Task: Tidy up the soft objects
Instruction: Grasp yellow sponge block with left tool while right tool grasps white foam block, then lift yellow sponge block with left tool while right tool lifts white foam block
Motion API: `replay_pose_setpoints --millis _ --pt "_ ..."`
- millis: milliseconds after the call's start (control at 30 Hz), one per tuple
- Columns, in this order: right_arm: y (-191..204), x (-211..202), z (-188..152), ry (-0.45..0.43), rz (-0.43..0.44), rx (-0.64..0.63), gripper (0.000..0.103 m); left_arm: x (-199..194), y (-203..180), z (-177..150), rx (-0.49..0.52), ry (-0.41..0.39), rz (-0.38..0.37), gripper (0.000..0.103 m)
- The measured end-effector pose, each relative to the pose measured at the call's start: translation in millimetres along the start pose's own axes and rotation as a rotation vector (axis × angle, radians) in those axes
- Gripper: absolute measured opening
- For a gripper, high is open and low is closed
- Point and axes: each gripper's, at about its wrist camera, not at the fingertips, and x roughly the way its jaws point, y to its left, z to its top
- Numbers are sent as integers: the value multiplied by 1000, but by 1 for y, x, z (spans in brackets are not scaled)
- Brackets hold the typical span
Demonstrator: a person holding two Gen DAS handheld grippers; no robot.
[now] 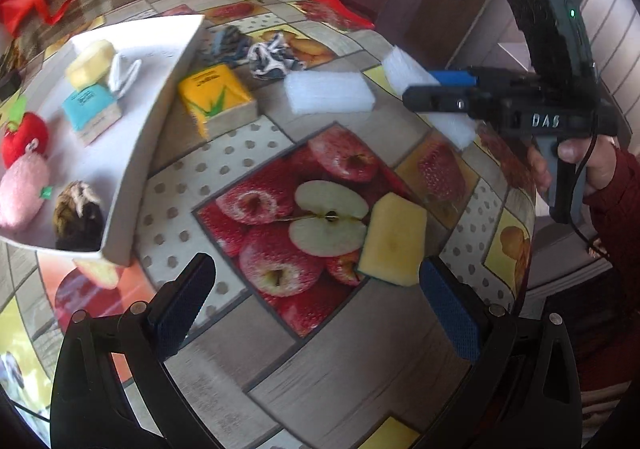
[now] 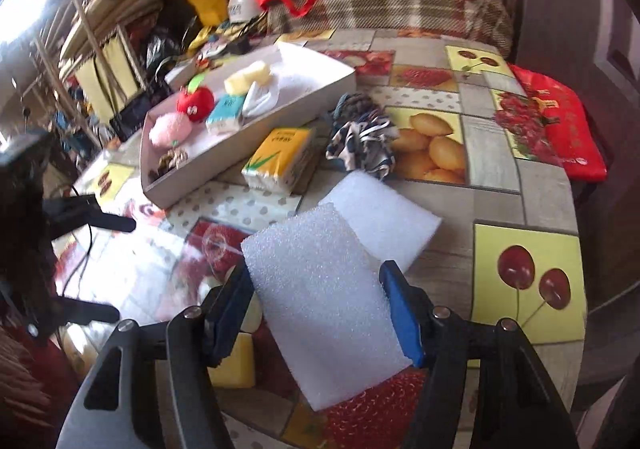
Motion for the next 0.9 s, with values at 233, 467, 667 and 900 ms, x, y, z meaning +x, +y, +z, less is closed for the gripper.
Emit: replay_pose_setpoints --millis 233,467,667,900 --pt "-14 -48 -11 -114 -27 125 65 66 -53 17 171 128 -19 63" --pt "-15 -86 0 -243 -46 178 65 40 -56 20 173 20 -4 38" --pt "5 -116 35 -428 1 209 65 -72 -28 30 61 -305 88 38" --pt "57 -145 87 -613 54 147 65 -239 43 16 -141 -645 332 38"
